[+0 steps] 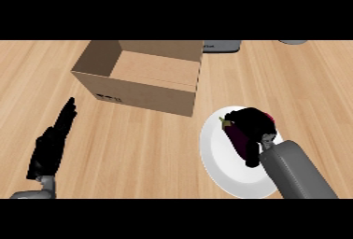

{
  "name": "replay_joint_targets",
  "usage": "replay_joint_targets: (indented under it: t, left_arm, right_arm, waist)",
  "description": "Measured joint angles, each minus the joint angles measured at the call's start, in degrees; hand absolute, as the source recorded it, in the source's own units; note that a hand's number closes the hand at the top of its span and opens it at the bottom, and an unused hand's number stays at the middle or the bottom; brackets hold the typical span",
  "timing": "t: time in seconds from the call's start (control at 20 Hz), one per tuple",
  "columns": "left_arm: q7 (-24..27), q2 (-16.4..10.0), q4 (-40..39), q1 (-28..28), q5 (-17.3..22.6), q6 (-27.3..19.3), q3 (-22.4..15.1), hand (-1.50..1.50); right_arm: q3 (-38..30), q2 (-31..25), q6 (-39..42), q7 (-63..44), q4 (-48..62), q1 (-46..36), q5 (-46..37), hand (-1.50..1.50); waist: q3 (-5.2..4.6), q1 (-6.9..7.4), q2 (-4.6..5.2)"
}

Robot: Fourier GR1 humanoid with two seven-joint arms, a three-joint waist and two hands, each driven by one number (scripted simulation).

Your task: Pick the eggplant from the plate and place it in the cardboard box

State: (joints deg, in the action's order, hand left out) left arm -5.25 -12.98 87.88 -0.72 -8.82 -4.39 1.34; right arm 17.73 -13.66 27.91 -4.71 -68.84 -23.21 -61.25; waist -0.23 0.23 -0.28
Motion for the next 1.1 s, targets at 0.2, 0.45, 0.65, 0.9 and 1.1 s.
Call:
replay_joint_targets:
  t: [0.2,0.45,0.65,0.9,1.1]
  left_arm:
    - [-0.27,-0.05,0.77,0.51,0.22,0.82,0.71,0.00]
    - [0.19,1.49,-0.08,-0.39,-0.88,0.34,-0.33,0.00]
    - [0.69,1.73,0.16,-1.51,-1.48,0.93,-1.67,0.00]
    - [0.12,1.94,0.13,-3.13,-1.50,1.41,-2.17,0.00]
    - [-0.04,1.94,-0.26,-3.55,-1.60,1.49,-2.12,0.00]
  right_arm:
    - [0.29,0.65,-4.12,1.26,-0.36,0.33,-2.34,1.50]
    - [-3.53,-1.08,-8.34,7.73,5.60,-7.11,-2.07,1.50]
    - [-7.89,-4.40,-12.10,16.10,13.63,-16.40,-0.21,1.50]
    - [-12.33,-8.26,-18.57,25.10,23.71,-25.04,0.79,1.50]
    - [-16.41,-9.66,-20.37,31.99,31.29,-31.42,3.69,1.50]
  waist:
    - [-0.04,-0.08,-0.01]
    - [0.20,0.87,0.57]
    - [0.38,3.62,1.70]
    - [0.45,5.02,2.33]
    - [0.43,5.13,2.30]
